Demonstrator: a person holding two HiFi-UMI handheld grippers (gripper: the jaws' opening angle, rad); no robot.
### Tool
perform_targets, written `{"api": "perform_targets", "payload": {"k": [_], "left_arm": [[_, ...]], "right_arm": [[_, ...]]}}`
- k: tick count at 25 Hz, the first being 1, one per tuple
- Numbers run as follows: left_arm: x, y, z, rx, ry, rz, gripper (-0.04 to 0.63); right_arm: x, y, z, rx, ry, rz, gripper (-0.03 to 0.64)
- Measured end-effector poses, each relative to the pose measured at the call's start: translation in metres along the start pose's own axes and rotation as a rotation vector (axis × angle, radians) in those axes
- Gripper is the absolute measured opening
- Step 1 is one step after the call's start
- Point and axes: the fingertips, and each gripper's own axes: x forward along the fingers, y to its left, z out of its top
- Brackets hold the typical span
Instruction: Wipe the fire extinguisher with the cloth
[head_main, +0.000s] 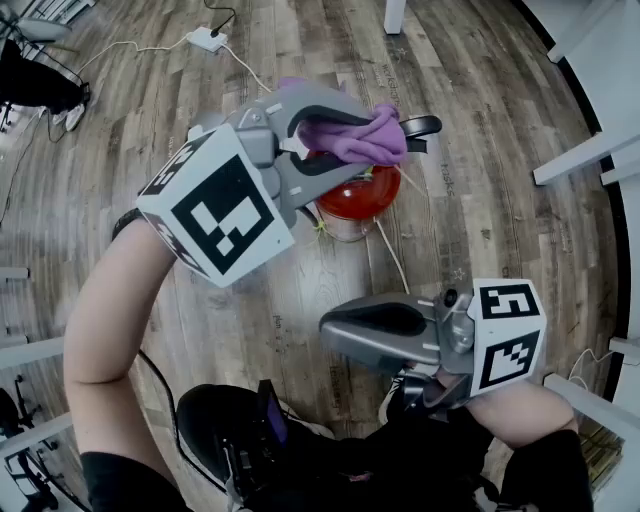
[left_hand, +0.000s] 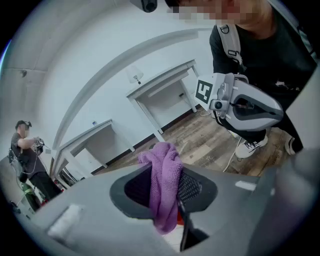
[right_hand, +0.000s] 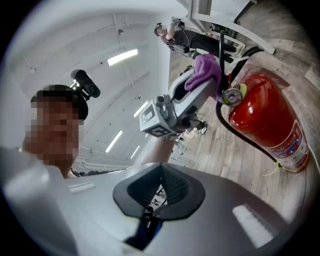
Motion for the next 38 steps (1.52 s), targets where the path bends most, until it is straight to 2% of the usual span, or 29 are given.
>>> {"api": "perform_targets", "payload": {"k": [4, 7, 12, 15, 18, 20, 23, 28, 33, 36, 38], "left_arm": [[-0.023, -0.016, -0.031, 0.011, 0.059, 0.055, 0.109], [-0.036, -0.025, -0.046, 0.018, 0.051, 0.156, 0.110], [-0.044, -0.042, -0.060, 0.274, 0.125, 0.362, 0.112], [-0.048, -0.052, -0.069, 0.327, 0.143, 0.447, 0.112], [-0.048, -0.075, -0.087, 0.344, 0.183, 0.475, 0.110], [-0.040, -0.094, -0.106, 0.337, 0.222, 0.454, 0.110], [-0.014, -0.124, -0.143, 0.277, 0.275, 0.382, 0.110], [0.056, -0.187, -0.214, 0.177, 0.381, 0.159, 0.110], [0.103, -0.242, -0.271, 0.102, 0.489, -0.022, 0.110], [0.120, -0.265, -0.303, 0.046, 0.546, -0.059, 0.109], [0.126, -0.269, -0.305, -0.001, 0.524, -0.052, 0.114]], "right_arm": [[0.006, -0.001, -0.003, -0.001, 0.015, -0.006, -0.002], [0.007, 0.000, -0.003, -0.002, 0.019, -0.013, -0.002], [0.012, 0.002, -0.007, -0.005, 0.035, -0.018, -0.002], [0.012, 0.001, -0.006, -0.011, 0.039, -0.032, -0.002], [0.012, 0.002, -0.008, -0.006, 0.042, -0.035, -0.002], [0.014, 0.004, -0.009, 0.002, 0.045, -0.034, -0.002], [0.017, 0.006, -0.011, 0.017, 0.052, -0.032, -0.002], [0.021, 0.008, -0.014, 0.025, 0.061, -0.028, -0.002], [0.014, 0.003, -0.012, -0.001, 0.051, -0.042, -0.002], [0.014, 0.007, -0.009, 0.028, 0.041, -0.039, -0.002], [0.014, 0.006, -0.008, 0.037, 0.041, -0.039, -0.002]]}}
